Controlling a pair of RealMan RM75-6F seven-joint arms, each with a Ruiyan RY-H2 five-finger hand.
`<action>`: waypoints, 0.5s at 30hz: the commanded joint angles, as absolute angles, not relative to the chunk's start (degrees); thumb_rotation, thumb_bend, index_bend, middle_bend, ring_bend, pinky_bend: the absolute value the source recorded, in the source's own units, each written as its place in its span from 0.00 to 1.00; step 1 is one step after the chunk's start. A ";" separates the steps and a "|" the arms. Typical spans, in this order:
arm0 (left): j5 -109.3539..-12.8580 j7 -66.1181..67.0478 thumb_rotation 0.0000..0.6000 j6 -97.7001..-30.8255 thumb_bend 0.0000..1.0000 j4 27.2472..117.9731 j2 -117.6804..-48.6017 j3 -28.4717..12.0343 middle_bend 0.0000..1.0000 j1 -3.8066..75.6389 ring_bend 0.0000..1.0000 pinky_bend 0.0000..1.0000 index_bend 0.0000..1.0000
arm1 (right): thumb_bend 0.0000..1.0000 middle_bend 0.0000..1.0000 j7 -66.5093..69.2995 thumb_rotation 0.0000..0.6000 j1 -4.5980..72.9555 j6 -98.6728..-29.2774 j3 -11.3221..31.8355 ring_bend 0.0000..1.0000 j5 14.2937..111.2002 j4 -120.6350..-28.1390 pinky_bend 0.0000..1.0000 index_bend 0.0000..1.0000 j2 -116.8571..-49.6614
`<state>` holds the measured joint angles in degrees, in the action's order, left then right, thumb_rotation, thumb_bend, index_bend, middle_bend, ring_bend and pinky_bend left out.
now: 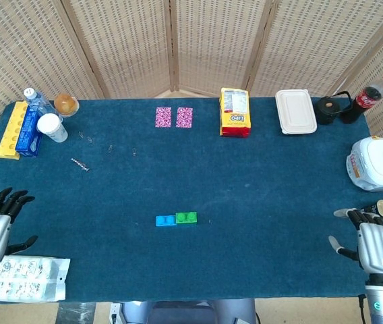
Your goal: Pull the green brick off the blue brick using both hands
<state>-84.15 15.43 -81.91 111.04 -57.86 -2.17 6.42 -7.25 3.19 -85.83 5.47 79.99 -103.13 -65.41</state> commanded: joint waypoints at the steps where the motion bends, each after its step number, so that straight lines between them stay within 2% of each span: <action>1: -85.19 22.03 1.00 -77.05 0.19 114.72 -58.12 -3.08 0.45 10.62 0.42 0.55 0.40 | 0.28 0.39 -6.72 1.00 3.17 -85.70 5.34 0.39 80.28 -103.06 0.26 0.37 -65.38; 5: -84.27 29.20 1.00 -74.12 0.19 117.72 -59.18 -4.44 0.52 13.78 0.46 0.57 0.49 | 0.28 0.39 -6.03 1.00 3.22 -85.62 5.22 0.39 80.96 -103.15 0.26 0.37 -65.12; 8: -82.90 34.27 1.00 -71.83 0.19 119.00 -61.06 -5.55 0.52 16.37 0.46 0.55 0.53 | 0.28 0.39 -5.45 1.00 3.19 -85.72 5.36 0.39 81.01 -102.94 0.26 0.37 -64.98; 10: -81.56 36.57 1.00 -70.56 0.19 119.61 -61.81 -5.93 0.52 17.58 0.45 0.51 0.53 | 0.28 0.39 -5.22 1.00 3.20 -85.75 5.43 0.39 81.05 -102.83 0.26 0.37 -65.05; 13: -79.59 38.80 1.00 -68.60 0.19 120.26 -62.84 -6.47 0.47 19.33 0.35 0.43 0.48 | 0.28 0.39 -5.10 1.00 3.15 -85.79 5.35 0.39 81.23 -102.73 0.26 0.37 -65.03; 15: -74.79 41.40 1.00 -64.14 0.19 120.74 -64.99 -7.64 0.44 22.90 0.32 0.42 0.44 | 0.28 0.39 -4.48 1.00 2.78 -86.10 5.18 0.39 81.34 -102.75 0.26 0.37 -64.71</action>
<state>-79.16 39.12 -68.48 119.85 -62.68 -6.25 19.39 -4.80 2.99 -85.93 5.27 81.29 -102.74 -64.89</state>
